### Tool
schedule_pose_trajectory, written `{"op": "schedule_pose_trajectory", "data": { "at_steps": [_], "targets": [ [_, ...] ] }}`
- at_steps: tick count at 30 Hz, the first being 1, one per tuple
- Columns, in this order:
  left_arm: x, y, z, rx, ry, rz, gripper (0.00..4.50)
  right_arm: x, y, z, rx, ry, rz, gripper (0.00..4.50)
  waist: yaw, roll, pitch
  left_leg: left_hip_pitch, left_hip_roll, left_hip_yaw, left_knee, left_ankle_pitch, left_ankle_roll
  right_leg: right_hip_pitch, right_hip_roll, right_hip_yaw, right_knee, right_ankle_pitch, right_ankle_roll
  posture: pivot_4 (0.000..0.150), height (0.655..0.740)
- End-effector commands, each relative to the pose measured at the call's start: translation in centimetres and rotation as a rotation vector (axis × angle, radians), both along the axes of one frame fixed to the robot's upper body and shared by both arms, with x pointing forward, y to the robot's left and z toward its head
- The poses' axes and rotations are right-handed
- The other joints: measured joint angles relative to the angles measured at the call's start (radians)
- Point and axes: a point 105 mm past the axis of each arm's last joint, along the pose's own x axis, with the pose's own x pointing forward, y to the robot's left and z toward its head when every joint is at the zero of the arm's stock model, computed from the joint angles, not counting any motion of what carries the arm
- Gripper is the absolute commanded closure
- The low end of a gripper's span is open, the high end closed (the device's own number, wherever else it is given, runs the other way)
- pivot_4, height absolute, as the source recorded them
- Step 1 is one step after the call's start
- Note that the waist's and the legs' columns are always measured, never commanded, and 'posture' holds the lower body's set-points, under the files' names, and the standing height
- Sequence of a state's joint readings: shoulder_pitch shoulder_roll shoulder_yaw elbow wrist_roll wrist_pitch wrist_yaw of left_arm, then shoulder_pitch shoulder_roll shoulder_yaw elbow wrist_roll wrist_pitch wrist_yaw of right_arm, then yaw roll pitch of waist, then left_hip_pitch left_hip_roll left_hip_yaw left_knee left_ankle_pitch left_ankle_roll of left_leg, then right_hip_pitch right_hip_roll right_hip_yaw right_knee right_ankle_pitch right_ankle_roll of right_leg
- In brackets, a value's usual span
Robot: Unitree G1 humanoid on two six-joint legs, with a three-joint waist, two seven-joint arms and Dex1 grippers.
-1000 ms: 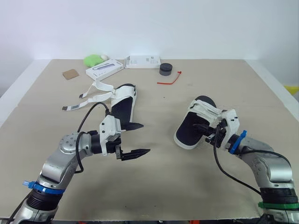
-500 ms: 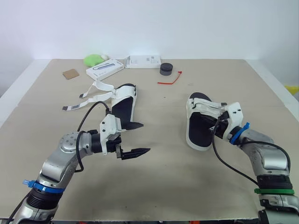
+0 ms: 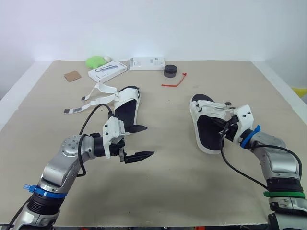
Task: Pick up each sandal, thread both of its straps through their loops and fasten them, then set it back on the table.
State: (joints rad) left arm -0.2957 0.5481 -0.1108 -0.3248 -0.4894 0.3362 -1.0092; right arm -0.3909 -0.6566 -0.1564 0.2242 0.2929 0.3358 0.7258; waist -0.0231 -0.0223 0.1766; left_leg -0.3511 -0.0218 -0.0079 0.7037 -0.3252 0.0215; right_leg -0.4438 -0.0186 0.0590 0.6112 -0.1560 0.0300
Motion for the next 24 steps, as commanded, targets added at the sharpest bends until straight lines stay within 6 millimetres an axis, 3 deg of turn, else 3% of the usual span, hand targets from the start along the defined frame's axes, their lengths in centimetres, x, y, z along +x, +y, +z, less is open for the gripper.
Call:
{"op": "schedule_pose_trajectory", "data": {
  "at_steps": [1, 2, 3, 4, 6, 7, 8, 12, 14, 18, 24],
  "targets": [
    [-0.4, -0.3, 1.2, -0.012, -0.045, -0.021, 0.00, -0.3, -0.2, 1.7, -0.018, -0.055, 0.023, 4.42, 0.000, 0.000, 0.000, 0.000, 0.000, 0.000, 0.000, 0.000, 0.000, 0.000, 0.000, 0.000, 0.000, 0.000, 0.000, 0.150, 0.7400],
    [-0.3, -0.2, 1.2, -0.010, -0.045, -0.020, 0.00, -0.6, -0.2, 1.9, -0.011, -0.048, 0.046, 4.42, 0.000, 0.000, 0.000, 0.000, 0.000, 0.000, 0.000, 0.000, 0.000, 0.000, 0.000, 0.000, 0.000, 0.000, 0.000, 0.150, 0.7400],
    [-0.3, -0.1, 1.2, -0.009, -0.045, -0.019, 0.00, -1.1, 0.0, 2.1, -0.014, -0.046, 0.080, 3.84, 0.000, 0.000, 0.000, 0.000, 0.000, 0.000, 0.000, 0.000, 0.000, 0.000, 0.000, 0.000, 0.000, 0.000, 0.000, 0.150, 0.7400],
    [-0.3, 0.0, 1.2, -0.007, -0.045, -0.019, 0.00, -1.5, 0.1, 2.2, -0.014, -0.039, 0.107, 3.62, 0.000, 0.000, 0.000, 0.000, 0.000, 0.000, 0.000, 0.000, 0.000, 0.000, 0.000, 0.000, 0.000, 0.000, 0.000, 0.150, 0.7400],
    [-0.3, 0.1, 1.2, -0.005, -0.045, -0.018, 0.00, -2.2, 0.3, 2.4, -0.017, -0.026, 0.147, 2.58, 0.000, 0.000, 0.000, 0.000, 0.000, -0.001, 0.000, 0.000, 0.000, 0.000, 0.000, 0.000, 0.000, 0.000, 0.000, 0.150, 0.7400],
    [-0.3, 0.1, 1.2, -0.002, -0.043, -0.020, 0.00, -2.7, 0.3, 2.5, -0.022, -0.017, 0.174, 2.33, 0.000, 0.000, 0.000, 0.000, 0.000, -0.001, 0.000, 0.000, 0.000, 0.000, 0.000, 0.000, 0.000, 0.000, 0.000, 0.150, 0.7400],
    [-0.3, 0.2, 1.2, 0.000, -0.041, -0.022, 0.00, -3.1, 0.4, 2.6, -0.022, -0.008, 0.194, 1.69, 0.000, 0.000, 0.000, 0.000, 0.000, 0.000, 0.000, 0.000, 0.000, 0.000, 0.000, 0.000, 0.000, 0.000, 0.000, 0.150, 0.7400],
    [-0.2, 0.4, 1.0, 0.009, -0.032, -0.028, 0.00, -5.3, 1.6, 3.3, -0.004, 0.027, 0.333, 0.09, 0.001, 0.000, 0.000, 0.000, 0.000, -0.001, 0.000, 0.000, 0.000, 0.000, 0.000, 0.000, 0.000, 0.000, 0.000, 0.150, 0.7400],
    [-0.1, 0.5, 0.9, 0.012, -0.025, -0.029, 0.00, -6.2, 2.4, 3.8, 0.007, 0.031, 0.402, 0.09, 0.001, 0.000, 0.000, 0.000, 0.000, 0.000, 0.000, 0.000, 0.000, 0.000, 0.000, 0.000, 0.000, -0.001, 0.001, 0.150, 0.7400],
    [0.8, 0.8, 0.9, -0.005, -0.003, 0.011, 0.00, -8.2, 6.5, 5.3, 0.005, -0.022, 0.638, 0.09, -0.002, 0.000, 0.000, 0.000, 0.001, 0.001, 0.000, 0.000, 0.000, 0.001, 0.002, 0.000, 0.000, -0.003, 0.005, 0.150, 0.7400],
    [4.1, 2.1, 0.6, -0.003, 0.013, 0.166, 0.00, -8.5, 11.4, 7.2, 0.083, -0.100, 0.880, 0.09, -0.002, -0.002, 0.001, 0.005, 0.004, 0.001, 0.001, 0.001, -0.001, 0.002, 0.005, 0.000, 0.001, -0.001, 0.003, 0.150, 0.7400]
  ]
}}
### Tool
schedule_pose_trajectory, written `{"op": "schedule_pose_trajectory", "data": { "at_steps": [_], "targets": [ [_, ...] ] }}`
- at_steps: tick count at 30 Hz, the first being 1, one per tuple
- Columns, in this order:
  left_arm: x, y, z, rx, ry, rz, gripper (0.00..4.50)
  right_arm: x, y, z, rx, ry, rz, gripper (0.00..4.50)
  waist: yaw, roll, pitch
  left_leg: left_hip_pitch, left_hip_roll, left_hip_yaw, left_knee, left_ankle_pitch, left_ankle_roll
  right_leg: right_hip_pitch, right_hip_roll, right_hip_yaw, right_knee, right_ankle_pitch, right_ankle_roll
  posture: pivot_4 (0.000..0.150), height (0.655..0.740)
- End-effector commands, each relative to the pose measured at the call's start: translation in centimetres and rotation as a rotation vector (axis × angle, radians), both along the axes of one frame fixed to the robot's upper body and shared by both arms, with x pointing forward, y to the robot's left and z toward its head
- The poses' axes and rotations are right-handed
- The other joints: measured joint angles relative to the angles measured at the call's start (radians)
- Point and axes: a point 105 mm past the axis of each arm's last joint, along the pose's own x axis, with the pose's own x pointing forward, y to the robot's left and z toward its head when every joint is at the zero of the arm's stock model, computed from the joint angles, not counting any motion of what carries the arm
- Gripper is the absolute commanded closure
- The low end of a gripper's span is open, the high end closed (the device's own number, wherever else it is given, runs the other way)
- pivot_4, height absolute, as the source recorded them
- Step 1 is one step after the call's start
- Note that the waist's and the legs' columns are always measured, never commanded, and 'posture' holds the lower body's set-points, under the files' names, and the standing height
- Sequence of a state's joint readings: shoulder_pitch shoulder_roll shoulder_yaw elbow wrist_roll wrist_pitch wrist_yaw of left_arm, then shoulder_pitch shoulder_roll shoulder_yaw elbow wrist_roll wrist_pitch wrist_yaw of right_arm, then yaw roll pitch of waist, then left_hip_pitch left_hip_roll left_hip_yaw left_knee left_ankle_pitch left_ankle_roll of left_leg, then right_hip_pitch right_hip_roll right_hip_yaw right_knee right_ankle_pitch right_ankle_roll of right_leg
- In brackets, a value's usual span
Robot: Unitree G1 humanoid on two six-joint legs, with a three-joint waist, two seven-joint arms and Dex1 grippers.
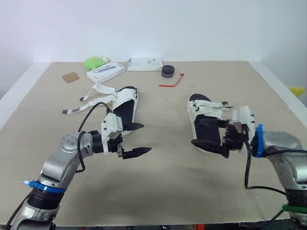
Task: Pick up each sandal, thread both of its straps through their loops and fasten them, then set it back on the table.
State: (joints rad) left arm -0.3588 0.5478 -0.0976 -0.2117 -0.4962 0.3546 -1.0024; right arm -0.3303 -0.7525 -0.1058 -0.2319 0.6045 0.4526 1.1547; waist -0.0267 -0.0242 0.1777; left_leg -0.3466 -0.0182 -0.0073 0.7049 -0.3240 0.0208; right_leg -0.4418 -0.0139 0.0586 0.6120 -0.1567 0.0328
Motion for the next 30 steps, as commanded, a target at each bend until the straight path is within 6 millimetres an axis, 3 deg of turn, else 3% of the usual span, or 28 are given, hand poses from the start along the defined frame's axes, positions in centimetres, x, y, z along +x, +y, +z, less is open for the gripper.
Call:
{"op": "schedule_pose_trajectory", "data": {
  "at_steps": [1, 11, 18, 30],
  "targets": [
    [2.8, 1.4, 0.5, 0.026, -0.035, 0.146, 0.00, -0.3, 2.2, 1.3, 0.026, -0.039, 0.146, 0.09, 0.002, 0.000, 0.000, 0.000, 0.000, 0.000, 0.000, 0.000, 0.000, 0.000, 0.000, 0.000, 0.000, 0.000, 0.000, 0.150, 0.7400],
    [7.9, -0.4, 0.4, -0.004, 0.042, 0.471, 0.00, 1.8, 4.4, 1.5, -0.018, -0.147, 0.255, 0.09, 0.006, 0.000, 0.000, -0.005, -0.004, -0.001, 0.000, -0.001, -0.002, -0.003, -0.009, -0.005, -0.001, 0.004, -0.005, 0.150, 0.7400],
    [11.0, -1.9, 0.7, 0.011, 0.038, 0.673, 0.00, 3.0, 4.8, 1.4, -0.010, -0.183, 0.264, 0.09, 0.007, -0.001, 0.000, -0.006, -0.005, -0.004, 0.000, -0.002, -0.003, -0.003, -0.011, -0.008, -0.001, 0.005, -0.005, 0.150, 0.7400],
    [13.6, -2.2, -0.1, 0.053, 0.106, 0.841, 0.00, 3.7, 4.7, 1.2, -0.012, -0.203, 0.232, 0.09, 0.006, -0.001, 0.000, -0.006, -0.005, -0.005, 0.000, -0.001, -0.004, -0.003, -0.011, -0.009, 0.000, 0.006, -0.005, 0.150, 0.7400]
  ]
}}
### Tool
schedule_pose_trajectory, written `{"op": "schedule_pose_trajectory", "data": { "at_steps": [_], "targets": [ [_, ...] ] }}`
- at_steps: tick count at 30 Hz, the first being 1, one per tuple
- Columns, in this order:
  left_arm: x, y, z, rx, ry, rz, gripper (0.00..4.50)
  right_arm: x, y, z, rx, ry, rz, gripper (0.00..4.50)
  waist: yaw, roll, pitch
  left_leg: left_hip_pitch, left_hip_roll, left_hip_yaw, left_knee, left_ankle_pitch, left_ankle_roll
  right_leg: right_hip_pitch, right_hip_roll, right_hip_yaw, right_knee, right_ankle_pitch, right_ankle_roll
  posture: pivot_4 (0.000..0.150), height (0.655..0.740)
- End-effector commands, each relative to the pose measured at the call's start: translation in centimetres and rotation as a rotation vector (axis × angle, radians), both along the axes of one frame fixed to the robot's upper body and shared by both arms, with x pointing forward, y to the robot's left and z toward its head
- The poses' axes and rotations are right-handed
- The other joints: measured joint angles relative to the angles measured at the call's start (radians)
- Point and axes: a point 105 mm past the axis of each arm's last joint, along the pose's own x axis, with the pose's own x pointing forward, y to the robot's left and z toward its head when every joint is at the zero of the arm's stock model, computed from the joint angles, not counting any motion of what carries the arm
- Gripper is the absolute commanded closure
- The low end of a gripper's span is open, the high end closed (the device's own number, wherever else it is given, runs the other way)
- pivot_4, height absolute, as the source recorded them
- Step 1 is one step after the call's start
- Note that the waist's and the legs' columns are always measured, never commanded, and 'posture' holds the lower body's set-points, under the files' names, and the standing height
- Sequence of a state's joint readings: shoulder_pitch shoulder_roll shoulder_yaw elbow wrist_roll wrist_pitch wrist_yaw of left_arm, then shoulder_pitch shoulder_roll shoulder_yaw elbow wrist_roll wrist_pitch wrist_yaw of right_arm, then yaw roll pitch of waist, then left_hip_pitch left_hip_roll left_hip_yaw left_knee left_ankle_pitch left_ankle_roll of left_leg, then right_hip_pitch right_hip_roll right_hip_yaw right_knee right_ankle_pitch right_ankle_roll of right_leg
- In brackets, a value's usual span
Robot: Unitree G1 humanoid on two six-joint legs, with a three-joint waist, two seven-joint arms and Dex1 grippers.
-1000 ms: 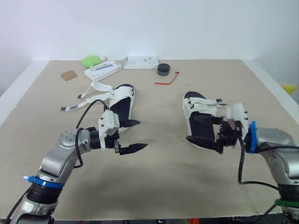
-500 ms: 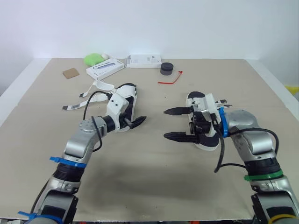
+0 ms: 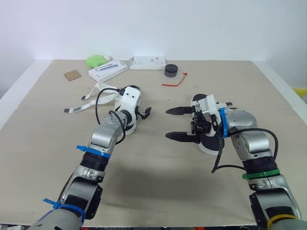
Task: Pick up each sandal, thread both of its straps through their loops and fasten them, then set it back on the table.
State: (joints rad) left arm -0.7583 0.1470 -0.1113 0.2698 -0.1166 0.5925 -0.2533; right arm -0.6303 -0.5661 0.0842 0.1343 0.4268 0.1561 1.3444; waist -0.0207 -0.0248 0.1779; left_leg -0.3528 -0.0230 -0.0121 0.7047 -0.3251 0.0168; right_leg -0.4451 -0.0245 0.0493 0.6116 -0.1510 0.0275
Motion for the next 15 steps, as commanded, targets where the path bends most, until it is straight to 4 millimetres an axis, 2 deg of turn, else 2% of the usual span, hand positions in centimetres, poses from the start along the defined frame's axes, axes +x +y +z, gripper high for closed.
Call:
{"op": "schedule_pose_trajectory", "data": {
  "at_steps": [1, 9, 12, 13, 14, 15],
  "targets": [
    [1.0, 0.2, 1.1, 0.000, -0.031, 0.039, 0.00, 0.1, 0.1, 1.1, 0.016, -0.054, -0.004, 0.09, 0.000, 0.000, 0.000, 0.000, 0.000, 0.000, 0.000, 0.000, 0.000, 0.000, 0.000, 0.000, 0.000, 0.000, 0.000, 0.150, 0.7400],
    [2.5, 0.4, 0.2, 0.005, -0.007, 0.117, 0.00, 0.3, 0.1, 1.3, 0.019, -0.068, -0.018, 0.09, 0.000, 0.000, 0.000, 0.000, 0.000, 0.000, 0.000, 0.000, -0.001, 0.000, 0.000, 0.000, 0.000, 0.000, 0.000, 0.150, 0.7400],
    [2.9, 0.6, 0.4, 0.002, -0.014, 0.132, 0.68, 0.2, 0.1, 1.5, 0.022, -0.069, -0.015, 0.00, 0.000, 0.000, 0.000, 0.000, 0.000, 0.000, 0.000, 0.001, -0.001, 0.000, 0.000, 0.000, 0.000, 0.001, 0.000, 0.150, 0.7400],
    [3.0, 0.6, 0.5, -0.001, -0.018, 0.132, 1.25, 0.2, 0.1, 1.6, 0.023, -0.069, -0.014, 0.00, 0.000, 0.000, 0.000, 0.000, 0.000, 0.000, 0.000, 0.001, -0.002, 0.000, 0.000, 0.000, 0.000, 0.001, 0.000, 0.150, 0.7400],
    [3.1, 0.7, 0.6, 0.003, -0.024, 0.136, 1.64, 0.2, 0.1, 1.7, 0.025, -0.067, -0.012, 0.00, 0.000, 0.000, 0.000, 0.000, 0.000, 0.000, 0.000, 0.001, -0.002, 0.000, 0.000, 0.000, 0.000, 0.001, 0.000, 0.150, 0.7400],
    [3.3, 0.9, 0.7, 0.003, -0.027, 0.141, 1.84, 0.2, 0.1, 1.7, 0.026, -0.066, -0.010, 0.00, 0.000, 0.000, 0.000, 0.000, 0.000, -0.001, 0.000, 0.001, -0.002, 0.000, 0.000, 0.000, 0.000, 0.001, 0.000, 0.150, 0.7400]
  ]
}}
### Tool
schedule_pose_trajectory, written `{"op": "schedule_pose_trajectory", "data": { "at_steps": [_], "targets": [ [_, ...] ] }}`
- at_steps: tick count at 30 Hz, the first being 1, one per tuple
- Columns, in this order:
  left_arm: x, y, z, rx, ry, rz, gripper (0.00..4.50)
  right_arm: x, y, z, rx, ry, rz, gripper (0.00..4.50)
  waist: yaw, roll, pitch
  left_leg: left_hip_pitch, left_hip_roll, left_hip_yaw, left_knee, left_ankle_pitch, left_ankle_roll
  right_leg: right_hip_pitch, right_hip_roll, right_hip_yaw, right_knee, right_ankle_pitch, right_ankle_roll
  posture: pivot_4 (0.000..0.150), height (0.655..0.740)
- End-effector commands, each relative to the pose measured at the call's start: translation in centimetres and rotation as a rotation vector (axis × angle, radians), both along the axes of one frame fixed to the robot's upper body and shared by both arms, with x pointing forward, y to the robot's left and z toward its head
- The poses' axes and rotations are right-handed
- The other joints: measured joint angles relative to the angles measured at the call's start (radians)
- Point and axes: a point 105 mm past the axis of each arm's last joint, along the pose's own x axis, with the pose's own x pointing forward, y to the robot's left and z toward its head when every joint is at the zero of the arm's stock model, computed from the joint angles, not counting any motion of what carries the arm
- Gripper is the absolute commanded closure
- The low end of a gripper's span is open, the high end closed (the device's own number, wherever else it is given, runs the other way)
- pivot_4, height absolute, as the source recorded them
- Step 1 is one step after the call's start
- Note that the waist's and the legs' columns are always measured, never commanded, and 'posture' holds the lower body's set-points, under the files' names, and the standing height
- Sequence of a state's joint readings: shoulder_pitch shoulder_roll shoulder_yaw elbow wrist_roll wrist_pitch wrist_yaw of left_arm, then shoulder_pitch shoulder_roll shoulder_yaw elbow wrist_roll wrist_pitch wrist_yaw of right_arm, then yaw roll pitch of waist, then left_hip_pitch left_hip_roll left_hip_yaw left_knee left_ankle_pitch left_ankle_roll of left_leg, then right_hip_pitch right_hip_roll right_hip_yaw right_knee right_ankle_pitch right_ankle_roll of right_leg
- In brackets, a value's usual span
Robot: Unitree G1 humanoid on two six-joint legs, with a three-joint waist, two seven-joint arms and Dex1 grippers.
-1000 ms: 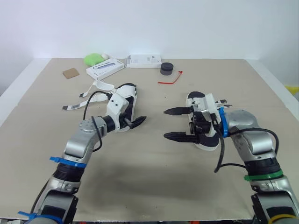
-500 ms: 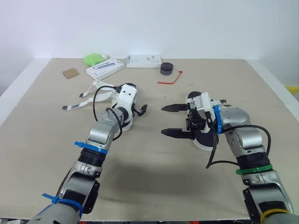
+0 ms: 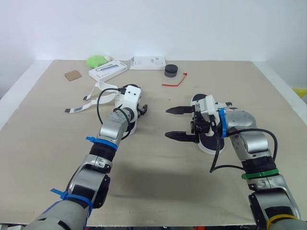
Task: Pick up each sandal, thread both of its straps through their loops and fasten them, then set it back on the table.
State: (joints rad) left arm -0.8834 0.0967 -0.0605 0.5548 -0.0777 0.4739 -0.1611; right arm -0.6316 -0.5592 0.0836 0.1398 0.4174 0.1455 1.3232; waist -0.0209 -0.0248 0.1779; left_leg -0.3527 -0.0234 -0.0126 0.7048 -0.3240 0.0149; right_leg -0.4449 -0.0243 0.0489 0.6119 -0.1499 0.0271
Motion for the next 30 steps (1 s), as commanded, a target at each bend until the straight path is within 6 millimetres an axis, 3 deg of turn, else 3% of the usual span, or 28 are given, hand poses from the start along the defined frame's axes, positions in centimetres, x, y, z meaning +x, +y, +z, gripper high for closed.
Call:
{"op": "schedule_pose_trajectory", "data": {
  "at_steps": [1, 2, 3, 6, 7, 11, 15, 17, 21, 22, 26, 30],
  "targets": [
    [0.8, 0.8, 1.5, 0.007, -0.050, 0.027, 2.29, -0.1, 0.0, 1.8, 0.020, -0.054, 0.012, 0.00, 0.000, 0.000, 0.000, 0.000, 0.000, 0.000, 0.000, 0.000, 0.000, 0.000, 0.000, 0.000, 0.000, 0.000, 0.000, 0.150, 0.7400],
    [0.8, 0.9, 1.5, 0.016, -0.057, 0.028, 2.50, -0.1, 0.0, 1.8, 0.021, -0.053, 0.012, 0.00, 0.000, 0.000, 0.000, 0.000, 0.000, 0.000, 0.000, 0.000, 0.000, 0.000, 0.000, 0.000, 0.000, 0.000, 0.000, 0.150, 0.7400],
    [0.9, 1.0, 1.6, 0.021, -0.062, 0.027, 3.08, -0.1, 0.0, 1.8, 0.021, -0.052, 0.012, 0.00, 0.000, 0.000, 0.000, 0.000, 0.000, 0.000, 0.000, 0.000, 0.000, 0.000, 0.000, 0.000, 0.000, 0.000, 0.000, 0.150, 0.7400],
    [0.9, 1.2, 1.6, 0.030, -0.067, 0.016, 3.90, -0.1, 0.0, 1.9, 0.029, -0.042, 0.006, 0.00, 0.000, 0.000, 0.000, 0.000, 0.000, 0.000, 0.000, 0.000, 0.000, 0.000, 0.000, 0.000, 0.000, 0.000, 0.000, 0.150, 0.7400],
    [0.9, 1.3, 1.6, 0.036, -0.075, 0.003, 4.45, 0.0, -0.1, 2.0, 0.035, -0.030, -0.002, 0.00, 0.000, 0.000, 0.000, 0.000, 0.000, 0.000, 0.000, 0.000, 0.000, 0.000, 0.000, 0.000, 0.000, 0.000, 0.000, 0.150, 0.7400],
    [0.4, 1.6, 1.9, 0.049, -0.105, -0.050, 4.45, 0.3, -0.3, 2.4, 0.057, 0.010, -0.033, 0.00, 0.000, 0.000, 0.000, 0.000, 0.000, 0.000, 0.000, 0.000, -0.001, 0.000, 0.000, 0.000, 0.000, 0.000, 0.000, 0.150, 0.7400],
    [-1.9, 2.5, 2.5, 0.049, -0.158, -0.197, 4.45, 0.6, -1.3, 2.6, 0.051, 0.018, -0.080, 0.00, -0.003, 0.000, 0.000, -0.001, 0.001, 0.000, 0.000, -0.001, -0.002, -0.001, 0.000, 0.000, 0.000, 0.000, 0.000, 0.150, 0.7400],
    [-3.7, 3.1, 2.9, 0.054, -0.191, -0.304, 4.45, 0.6, -1.8, 2.7, 0.052, 0.019, -0.097, 0.00, -0.005, 0.000, 0.000, -0.002, 0.001, 0.000, 0.000, -0.001, -0.002, -0.003, 0.000, 0.000, 0.000, 0.000, 0.000, 0.150, 0.7400],
    [-10.7, 4.0, 4.7, 0.039, -0.329, -0.684, 4.45, 0.4, -2.5, 3.0, 0.054, 0.015, -0.120, 0.00, -0.008, 0.000, 0.000, -0.009, 0.005, 0.003, -0.001, -0.001, -0.007, -0.013, 0.000, 0.004, 0.003, 0.000, -0.003, 0.150, 0.7400],
    [-11.6, 4.0, 4.8, 0.029, -0.332, -0.729, 4.45, 0.4, -2.6, 3.0, 0.054, 0.016, -0.122, 0.00, -0.003, 0.000, 0.000, -0.010, 0.005, 0.003, -0.001, 0.000, -0.008, -0.015, 0.000, 0.003, 0.003, -0.001, -0.003, 0.150, 0.7400],
    [-16.8, 4.3, 1.4, 0.223, -0.255, -1.028, 4.45, 0.1, -3.3, 2.8, 0.035, 0.039, -0.122, 0.00, 0.000, 0.000, 0.000, -0.012, 0.004, 0.002, -0.001, 0.001, -0.008, -0.015, -0.001, 0.000, 0.002, 0.000, -0.005, 0.150, 0.7400],
    [-19.7, 4.3, -0.5, 0.307, -0.222, -1.205, 4.45, -0.8, -4.0, 2.2, -0.004, 0.061, -0.100, 0.00, 0.001, 0.000, 0.000, -0.011, 0.003, 0.002, 0.000, 0.001, -0.006, -0.013, 0.001, 0.000, 0.002, 0.000, -0.004, 0.150, 0.7400]
  ]
}}
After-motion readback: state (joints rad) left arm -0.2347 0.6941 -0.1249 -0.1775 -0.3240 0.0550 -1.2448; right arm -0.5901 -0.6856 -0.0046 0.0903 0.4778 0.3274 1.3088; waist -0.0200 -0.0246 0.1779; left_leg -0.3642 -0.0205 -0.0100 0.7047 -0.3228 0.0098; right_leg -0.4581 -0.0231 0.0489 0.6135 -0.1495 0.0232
